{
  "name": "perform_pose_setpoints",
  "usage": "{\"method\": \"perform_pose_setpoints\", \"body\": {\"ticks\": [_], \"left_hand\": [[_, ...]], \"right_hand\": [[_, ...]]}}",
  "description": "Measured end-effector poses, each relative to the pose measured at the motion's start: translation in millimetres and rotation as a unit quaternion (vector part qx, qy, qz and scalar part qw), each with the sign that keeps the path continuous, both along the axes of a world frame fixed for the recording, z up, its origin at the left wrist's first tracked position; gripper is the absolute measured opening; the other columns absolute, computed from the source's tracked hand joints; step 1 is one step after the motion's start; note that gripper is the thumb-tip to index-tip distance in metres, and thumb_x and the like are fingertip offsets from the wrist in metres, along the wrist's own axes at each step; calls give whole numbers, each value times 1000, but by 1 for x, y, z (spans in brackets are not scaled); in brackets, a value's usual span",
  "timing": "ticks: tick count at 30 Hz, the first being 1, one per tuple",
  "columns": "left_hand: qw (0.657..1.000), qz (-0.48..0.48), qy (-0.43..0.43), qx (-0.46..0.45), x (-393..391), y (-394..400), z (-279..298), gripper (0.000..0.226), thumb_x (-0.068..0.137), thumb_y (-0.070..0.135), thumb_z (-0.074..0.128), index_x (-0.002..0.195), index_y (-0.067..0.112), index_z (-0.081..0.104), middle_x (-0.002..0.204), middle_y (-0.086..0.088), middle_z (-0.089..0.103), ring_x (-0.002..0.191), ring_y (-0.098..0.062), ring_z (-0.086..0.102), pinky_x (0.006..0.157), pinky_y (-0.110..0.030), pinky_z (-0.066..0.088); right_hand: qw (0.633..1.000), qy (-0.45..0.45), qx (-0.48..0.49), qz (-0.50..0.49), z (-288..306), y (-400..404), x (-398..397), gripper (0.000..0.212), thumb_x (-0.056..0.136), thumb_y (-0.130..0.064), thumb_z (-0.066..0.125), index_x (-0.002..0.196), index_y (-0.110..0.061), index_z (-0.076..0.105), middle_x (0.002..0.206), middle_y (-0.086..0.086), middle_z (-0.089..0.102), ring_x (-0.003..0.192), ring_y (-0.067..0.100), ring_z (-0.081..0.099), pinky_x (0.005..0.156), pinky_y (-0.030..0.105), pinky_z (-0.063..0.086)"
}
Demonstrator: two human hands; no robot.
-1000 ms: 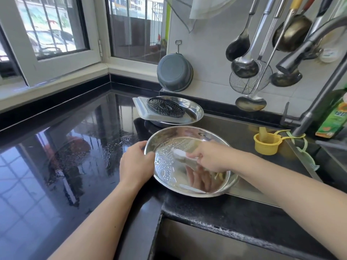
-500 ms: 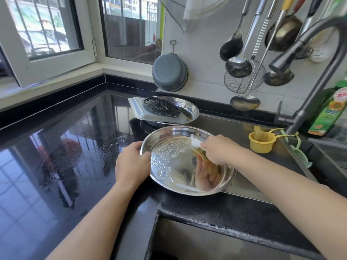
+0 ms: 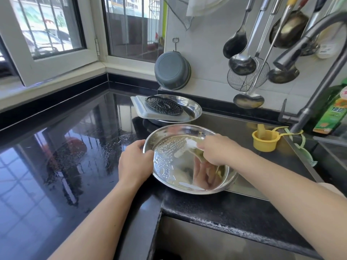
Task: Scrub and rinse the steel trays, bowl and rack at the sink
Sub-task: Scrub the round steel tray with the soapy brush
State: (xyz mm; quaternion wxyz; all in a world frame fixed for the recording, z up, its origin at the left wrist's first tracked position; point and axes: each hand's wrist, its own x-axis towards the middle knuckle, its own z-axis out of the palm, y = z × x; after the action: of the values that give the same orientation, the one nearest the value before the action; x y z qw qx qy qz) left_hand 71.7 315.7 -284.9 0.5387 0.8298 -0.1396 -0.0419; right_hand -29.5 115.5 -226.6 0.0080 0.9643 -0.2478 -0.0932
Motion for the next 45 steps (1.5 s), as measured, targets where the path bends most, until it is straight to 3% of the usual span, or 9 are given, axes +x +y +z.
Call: {"method": "perform_pose_setpoints", "body": {"ticks": [4, 8, 11, 16, 23, 28, 36, 41, 45], "left_hand": [[1000, 2, -4, 3, 1, 0, -1, 21, 85, 23, 66, 97, 36, 79, 83, 17, 74, 89, -12, 68, 75, -32, 51], [1000, -6, 3, 1, 1, 0, -1, 17, 82, 30, 64, 92, 38, 76, 83, 18, 73, 89, -12, 67, 74, -32, 49], [1000, -13, 3, -1, 3, 1, -3, 19, 80, 34, 64, 93, 39, 76, 84, 18, 75, 91, -14, 69, 83, -35, 56], [1000, -10, 0, 4, 3, 1, -1, 21, 83, 25, 67, 95, 39, 77, 83, 17, 75, 91, -16, 70, 85, -39, 58], [1000, -5, 6, 3, 3, 0, -2, 24, 83, 26, 67, 100, 37, 78, 85, 17, 75, 92, -16, 70, 85, -38, 57], [1000, -4, 10, 2, 4, 0, -3, 19, 83, 27, 69, 97, 38, 76, 84, 19, 73, 92, -16, 69, 85, -37, 55], [1000, -13, -2, 9, 1, 1, 1, 26, 85, 23, 67, 104, 37, 76, 88, 16, 75, 95, -20, 70, 90, -41, 56], [1000, 3, -2, 8, -4, 1, 2, 25, 86, 23, 65, 76, 46, 64, 81, 18, 71, 92, -21, 67, 87, -40, 54], [1000, 11, -3, 12, -5, 0, 4, 30, 87, 22, 65, 70, 46, 60, 77, 18, 69, 89, -22, 67, 86, -40, 54]], "right_hand": [[999, -8, -32, -19, 2, 8, 3, 36, 94, -13, 41, 123, -14, 63, 115, 9, 63, 87, 30, 54, 73, 37, 48], [990, -1, 117, 84, 4, 35, 17, 50, 101, -10, 42, 138, -36, 61, 134, 6, 64, 67, 16, 55, 56, 26, 43], [996, -25, 1, 82, -2, 25, 31, 52, 100, -13, 48, 141, -45, 56, 133, 8, 60, 96, 30, 65, 75, 36, 53], [987, -28, -136, 78, 1, -7, 33, 34, 103, -20, 47, 133, -27, 62, 118, 8, 60, 107, 37, 65, 79, 42, 51], [983, 127, -133, -29, 28, -24, -2, 13, 95, -6, 49, 99, -15, 56, 78, 1, 48, 75, 24, 57, 68, 37, 50], [969, 199, -141, -35, 37, -21, -1, 26, 90, 6, 56, 114, 1, 64, 77, 6, 51, 62, 18, 48, 55, 28, 41], [997, 63, -54, -2, 16, -30, 23, 32, 95, -5, 45, 120, -12, 64, 91, 5, 55, 79, 26, 61, 68, 37, 55], [992, 109, -36, -50, 27, -29, 0, 11, 97, -10, 51, 96, -7, 62, 82, 3, 58, 71, 22, 58, 64, 32, 48], [970, 227, -70, -49, 41, -14, -13, 26, 92, 5, 47, 78, 1, 68, 58, 7, 58, 50, 20, 56, 56, 27, 50]]}}
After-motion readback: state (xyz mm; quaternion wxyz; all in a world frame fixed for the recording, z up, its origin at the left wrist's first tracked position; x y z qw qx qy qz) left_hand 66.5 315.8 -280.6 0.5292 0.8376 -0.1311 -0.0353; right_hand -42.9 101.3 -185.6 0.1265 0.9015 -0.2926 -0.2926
